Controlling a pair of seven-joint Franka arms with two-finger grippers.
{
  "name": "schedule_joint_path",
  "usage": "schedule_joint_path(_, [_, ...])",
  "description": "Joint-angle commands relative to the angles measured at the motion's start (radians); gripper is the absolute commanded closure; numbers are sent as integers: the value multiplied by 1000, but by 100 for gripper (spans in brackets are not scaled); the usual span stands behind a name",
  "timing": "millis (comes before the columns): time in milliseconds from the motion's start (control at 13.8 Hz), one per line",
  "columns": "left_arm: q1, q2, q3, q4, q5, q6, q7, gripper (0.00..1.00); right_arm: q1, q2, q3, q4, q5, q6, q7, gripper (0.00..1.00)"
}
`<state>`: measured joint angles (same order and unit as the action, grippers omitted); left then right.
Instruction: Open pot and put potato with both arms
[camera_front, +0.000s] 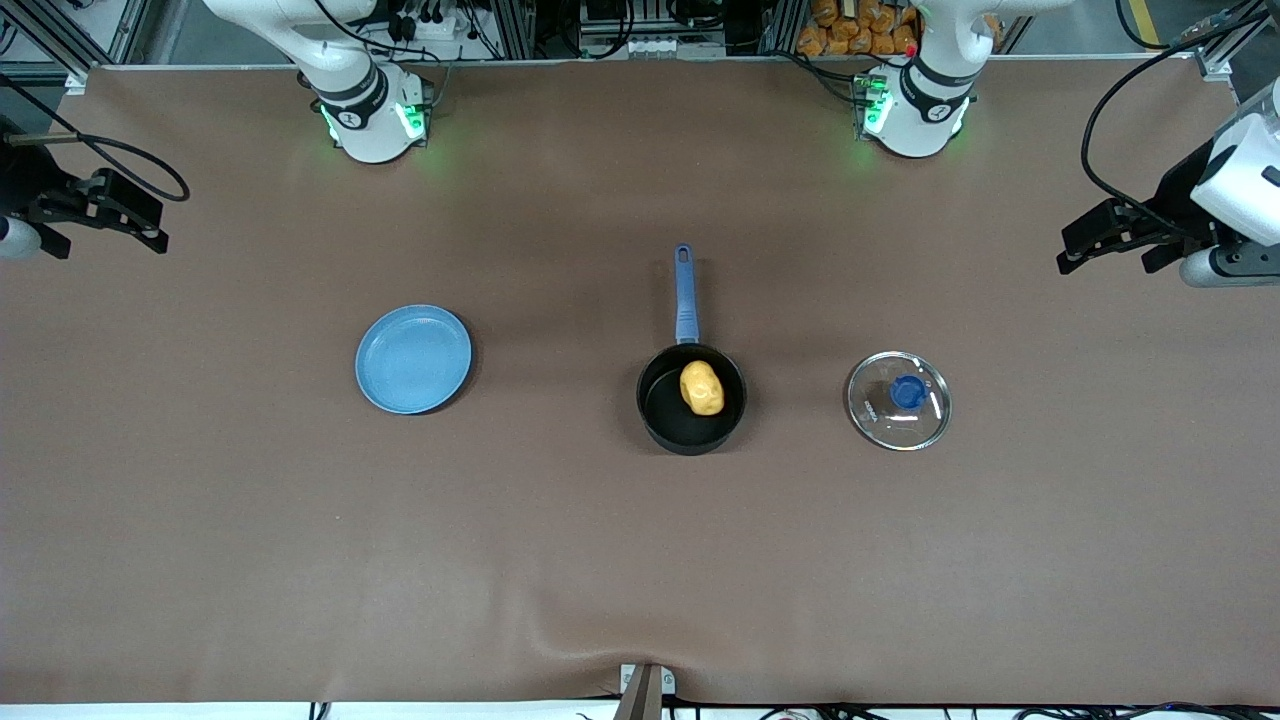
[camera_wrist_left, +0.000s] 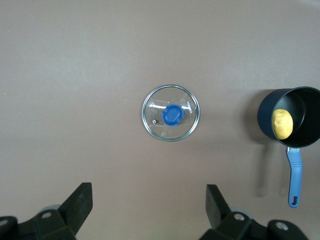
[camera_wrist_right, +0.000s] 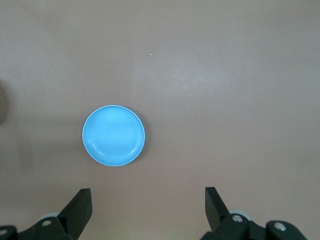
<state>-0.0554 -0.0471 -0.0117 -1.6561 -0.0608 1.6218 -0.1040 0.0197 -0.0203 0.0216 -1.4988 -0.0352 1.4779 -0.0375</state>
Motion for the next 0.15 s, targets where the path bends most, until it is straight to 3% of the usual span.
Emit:
schedule_joint_path(0, [3, 7, 1, 18, -24, -5, 20, 0, -21, 11, 15, 29, 18, -21, -18, 0])
schedule_joint_path(73, [3, 7, 2, 18, -24, -5, 20, 0, -21, 11, 17, 29, 18, -21, -18, 0])
